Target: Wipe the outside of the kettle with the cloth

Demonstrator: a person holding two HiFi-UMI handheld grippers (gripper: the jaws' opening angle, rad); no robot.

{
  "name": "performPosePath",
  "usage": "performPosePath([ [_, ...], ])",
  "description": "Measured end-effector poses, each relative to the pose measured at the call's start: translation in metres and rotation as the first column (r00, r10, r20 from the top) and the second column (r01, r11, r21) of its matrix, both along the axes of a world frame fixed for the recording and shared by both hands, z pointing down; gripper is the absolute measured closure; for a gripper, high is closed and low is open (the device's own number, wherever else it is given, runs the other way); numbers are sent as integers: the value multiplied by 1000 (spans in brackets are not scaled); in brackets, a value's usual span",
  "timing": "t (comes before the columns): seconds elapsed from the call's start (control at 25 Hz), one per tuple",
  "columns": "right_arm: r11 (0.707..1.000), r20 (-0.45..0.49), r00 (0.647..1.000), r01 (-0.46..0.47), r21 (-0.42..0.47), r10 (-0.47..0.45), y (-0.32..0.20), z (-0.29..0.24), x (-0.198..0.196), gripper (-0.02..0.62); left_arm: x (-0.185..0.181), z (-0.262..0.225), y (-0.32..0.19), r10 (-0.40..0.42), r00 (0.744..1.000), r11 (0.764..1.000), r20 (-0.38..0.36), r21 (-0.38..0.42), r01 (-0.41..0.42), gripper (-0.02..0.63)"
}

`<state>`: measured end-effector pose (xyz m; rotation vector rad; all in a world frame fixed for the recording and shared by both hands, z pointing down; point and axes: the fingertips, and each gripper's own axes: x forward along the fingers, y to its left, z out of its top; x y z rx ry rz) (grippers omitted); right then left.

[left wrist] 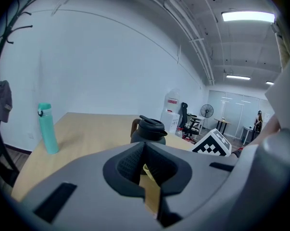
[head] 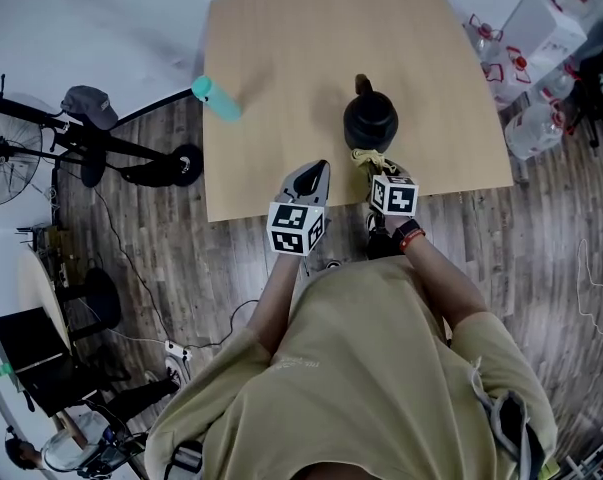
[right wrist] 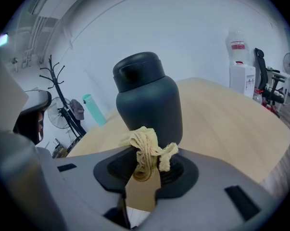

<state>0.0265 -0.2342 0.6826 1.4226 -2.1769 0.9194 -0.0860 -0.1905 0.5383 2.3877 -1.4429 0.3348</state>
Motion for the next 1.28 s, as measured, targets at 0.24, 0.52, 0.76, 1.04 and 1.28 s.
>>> performPosePath([
  [0.24,1000,-49,999,4,18,-3,-2,-1,28,466,11,2,-5,4,1000,1000,-7,1,-4,581],
  [0.52,999,-127,992,26,45,-20,-15,-8,56,466,15,5,-11,-14,1000,1000,-13,-8,14,581],
  [0.76,999,-146,989,22,33,-17,-31,-5,73,471,22,3,-16,-17,1000,1000,-11,-4,17,581],
  [1.04,1000,-163,987,10,27,-5,-48,-1,88,476,25,1,-22,-27,1000,1000,6,-4,27,581],
  [1.28,999,-175,984,-1,33,6,-67,2,100,479,28,4,-23,-30,999,999,21,-12,30,581],
])
